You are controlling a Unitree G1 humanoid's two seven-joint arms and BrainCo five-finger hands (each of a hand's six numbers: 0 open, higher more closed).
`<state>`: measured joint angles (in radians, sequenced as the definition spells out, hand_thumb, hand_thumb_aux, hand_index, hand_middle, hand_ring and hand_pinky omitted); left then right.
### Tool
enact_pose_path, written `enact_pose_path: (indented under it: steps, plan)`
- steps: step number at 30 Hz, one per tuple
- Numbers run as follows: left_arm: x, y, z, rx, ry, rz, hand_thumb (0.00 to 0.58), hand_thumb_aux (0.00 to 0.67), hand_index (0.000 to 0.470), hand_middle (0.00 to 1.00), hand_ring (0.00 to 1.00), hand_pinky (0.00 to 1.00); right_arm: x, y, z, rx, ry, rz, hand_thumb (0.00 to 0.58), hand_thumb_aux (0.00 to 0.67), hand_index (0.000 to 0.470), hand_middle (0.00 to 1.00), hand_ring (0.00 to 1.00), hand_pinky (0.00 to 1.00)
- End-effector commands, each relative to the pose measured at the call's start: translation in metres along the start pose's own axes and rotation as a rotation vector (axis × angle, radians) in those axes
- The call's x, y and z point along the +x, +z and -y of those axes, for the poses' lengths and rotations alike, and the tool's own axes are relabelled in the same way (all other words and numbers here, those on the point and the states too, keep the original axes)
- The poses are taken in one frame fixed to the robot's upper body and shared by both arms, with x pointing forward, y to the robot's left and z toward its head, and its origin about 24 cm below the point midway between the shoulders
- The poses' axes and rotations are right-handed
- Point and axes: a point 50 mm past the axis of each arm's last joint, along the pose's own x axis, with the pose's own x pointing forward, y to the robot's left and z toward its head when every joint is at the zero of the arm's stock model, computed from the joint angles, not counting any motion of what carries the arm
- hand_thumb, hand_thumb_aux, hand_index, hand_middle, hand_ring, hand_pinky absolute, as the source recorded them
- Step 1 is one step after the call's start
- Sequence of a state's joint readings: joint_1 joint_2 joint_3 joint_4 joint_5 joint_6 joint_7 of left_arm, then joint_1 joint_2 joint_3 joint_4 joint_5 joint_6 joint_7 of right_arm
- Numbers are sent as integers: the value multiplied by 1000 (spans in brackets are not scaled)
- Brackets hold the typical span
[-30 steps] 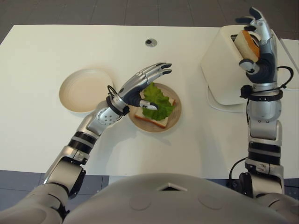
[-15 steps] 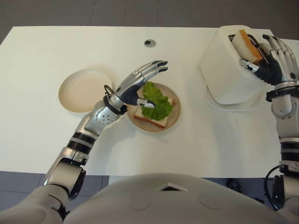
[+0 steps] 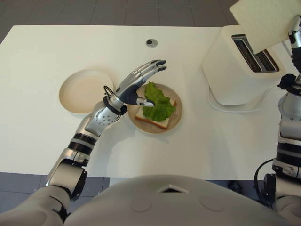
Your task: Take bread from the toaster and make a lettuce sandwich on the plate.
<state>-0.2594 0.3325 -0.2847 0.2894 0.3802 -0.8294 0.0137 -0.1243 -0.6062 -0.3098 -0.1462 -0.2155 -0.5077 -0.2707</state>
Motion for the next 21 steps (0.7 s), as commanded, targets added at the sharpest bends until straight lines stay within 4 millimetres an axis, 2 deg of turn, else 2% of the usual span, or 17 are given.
enact_pose_path:
  steps: [1, 4, 7, 9, 12, 14, 16, 21]
  plan:
    - [-1, 10, -34, -328, 246, 104, 0, 0, 0, 0, 0, 0, -10, 14, -34, 304, 149, -34, 580, 670, 470, 1000, 1000, 1000]
    - [-8, 13, -52, -484, 309, 165, 0, 0, 0, 0, 0, 0, -36, 24, -75, 512, 341, -115, 580, 670, 470, 1000, 1000, 1000]
    - [-14, 18, -63, -654, 328, 234, 0, 0, 0, 0, 0, 0, -67, 38, -111, 622, 555, -191, 580, 670, 470, 1000, 1000, 1000]
    - [-19, 18, -73, -790, 355, 289, 0, 0, 0, 0, 0, 0, -83, 48, -127, 678, 675, -220, 580, 670, 470, 1000, 1000, 1000]
    - [-26, 17, -77, -847, 338, 320, 0, 0, 0, 0, 0, 0, -106, 50, -145, 703, 846, -287, 580, 670, 470, 1000, 1000, 1000]
    - [-26, 18, -69, -823, 261, 315, 0, 0, 0, 0, 0, 0, -123, 47, -155, 697, 950, -346, 580, 670, 470, 1000, 1000, 1000]
    - [-25, 19, -48, -681, 100, 245, 0, 0, 0, 0, 0, 0, -134, 45, -161, 691, 1008, -385, 580, 670, 470, 1000, 1000, 1000]
    - [-35, 17, -4, -412, -265, 112, 0, 0, 0, 0, 0, 0, -138, 43, -166, 679, 1023, -404, 580, 670, 470, 1000, 1000, 1000]
